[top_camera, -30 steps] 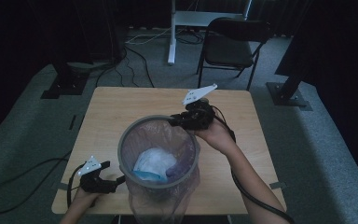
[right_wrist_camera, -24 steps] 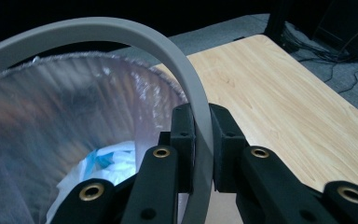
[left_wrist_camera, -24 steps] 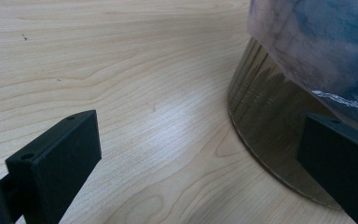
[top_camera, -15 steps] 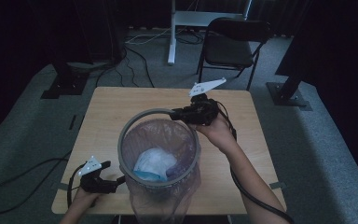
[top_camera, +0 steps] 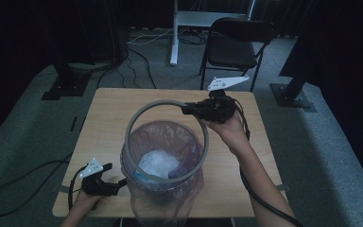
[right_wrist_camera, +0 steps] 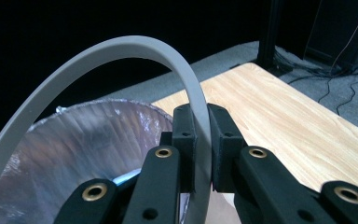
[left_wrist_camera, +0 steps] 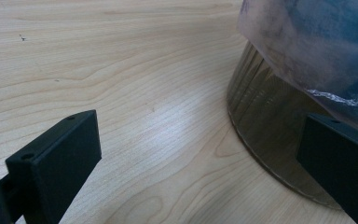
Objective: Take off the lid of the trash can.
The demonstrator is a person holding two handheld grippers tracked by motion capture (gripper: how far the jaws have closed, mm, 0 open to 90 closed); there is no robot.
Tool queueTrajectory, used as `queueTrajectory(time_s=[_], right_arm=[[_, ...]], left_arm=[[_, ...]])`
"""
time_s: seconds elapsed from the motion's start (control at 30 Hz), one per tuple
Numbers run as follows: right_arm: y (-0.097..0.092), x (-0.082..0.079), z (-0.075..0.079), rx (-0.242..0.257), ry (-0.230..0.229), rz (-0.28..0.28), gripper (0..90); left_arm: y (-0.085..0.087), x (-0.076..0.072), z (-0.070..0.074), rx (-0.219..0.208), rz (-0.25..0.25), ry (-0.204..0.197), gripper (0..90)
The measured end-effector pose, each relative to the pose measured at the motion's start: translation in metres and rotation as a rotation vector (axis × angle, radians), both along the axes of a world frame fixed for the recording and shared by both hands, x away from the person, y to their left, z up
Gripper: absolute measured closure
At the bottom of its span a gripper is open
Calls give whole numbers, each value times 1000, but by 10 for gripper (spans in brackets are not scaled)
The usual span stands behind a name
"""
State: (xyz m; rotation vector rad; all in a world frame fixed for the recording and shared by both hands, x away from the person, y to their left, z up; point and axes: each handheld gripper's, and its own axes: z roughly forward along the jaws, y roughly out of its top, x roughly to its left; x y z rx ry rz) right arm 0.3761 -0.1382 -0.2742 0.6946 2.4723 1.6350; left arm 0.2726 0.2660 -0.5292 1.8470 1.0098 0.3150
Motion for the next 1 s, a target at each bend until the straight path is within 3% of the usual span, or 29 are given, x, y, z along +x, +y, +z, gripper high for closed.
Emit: queueTrajectory(time_s=[0.27, 0.4, 1.0], right_arm=[[-31, -3, 11, 59, -11, -56, 830], [-50, -5, 13, 46, -25, -101, 830], [-153, -12, -14, 84, 23, -321, 830]], left_arm=[[0, 1, -1, 3, 4, 0, 3], [0, 1, -1, 7, 2, -1, 3], [-1, 1, -1, 12, 6, 1, 3]])
